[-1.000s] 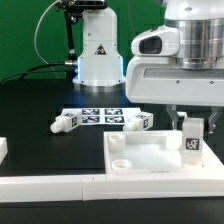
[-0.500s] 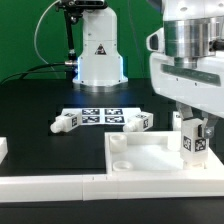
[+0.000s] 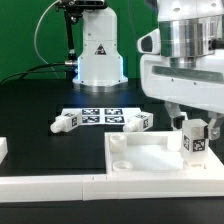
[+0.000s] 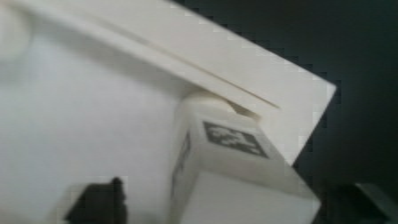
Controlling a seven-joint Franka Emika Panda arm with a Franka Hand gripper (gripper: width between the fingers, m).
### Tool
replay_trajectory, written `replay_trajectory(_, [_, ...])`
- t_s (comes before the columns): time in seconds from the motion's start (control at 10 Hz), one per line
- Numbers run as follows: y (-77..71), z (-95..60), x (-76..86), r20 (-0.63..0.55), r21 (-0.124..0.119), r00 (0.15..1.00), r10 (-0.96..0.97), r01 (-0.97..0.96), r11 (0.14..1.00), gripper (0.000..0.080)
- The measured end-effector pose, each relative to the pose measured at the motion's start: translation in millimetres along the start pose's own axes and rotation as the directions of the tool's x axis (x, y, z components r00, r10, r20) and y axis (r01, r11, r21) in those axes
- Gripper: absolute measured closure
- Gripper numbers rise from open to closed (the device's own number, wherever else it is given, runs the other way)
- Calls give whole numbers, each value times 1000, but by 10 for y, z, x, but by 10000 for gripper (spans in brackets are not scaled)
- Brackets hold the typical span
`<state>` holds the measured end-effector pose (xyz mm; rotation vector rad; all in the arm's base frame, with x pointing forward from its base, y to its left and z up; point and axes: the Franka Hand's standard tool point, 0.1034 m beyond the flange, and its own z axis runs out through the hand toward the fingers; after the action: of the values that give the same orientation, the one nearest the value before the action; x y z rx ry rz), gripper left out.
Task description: Assemble one leg
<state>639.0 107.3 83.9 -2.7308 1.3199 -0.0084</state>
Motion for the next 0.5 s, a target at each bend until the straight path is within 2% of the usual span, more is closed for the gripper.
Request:
replay_trajectory(0.1, [9, -3, -25, 14, -23, 989, -145, 145, 989, 196])
replay_trajectory(0.2, [20, -3, -30, 22, -28, 976, -217, 218, 976, 164])
replay_trajectory(0.5, [29, -4, -11, 23, -25, 917, -398, 399, 917, 151])
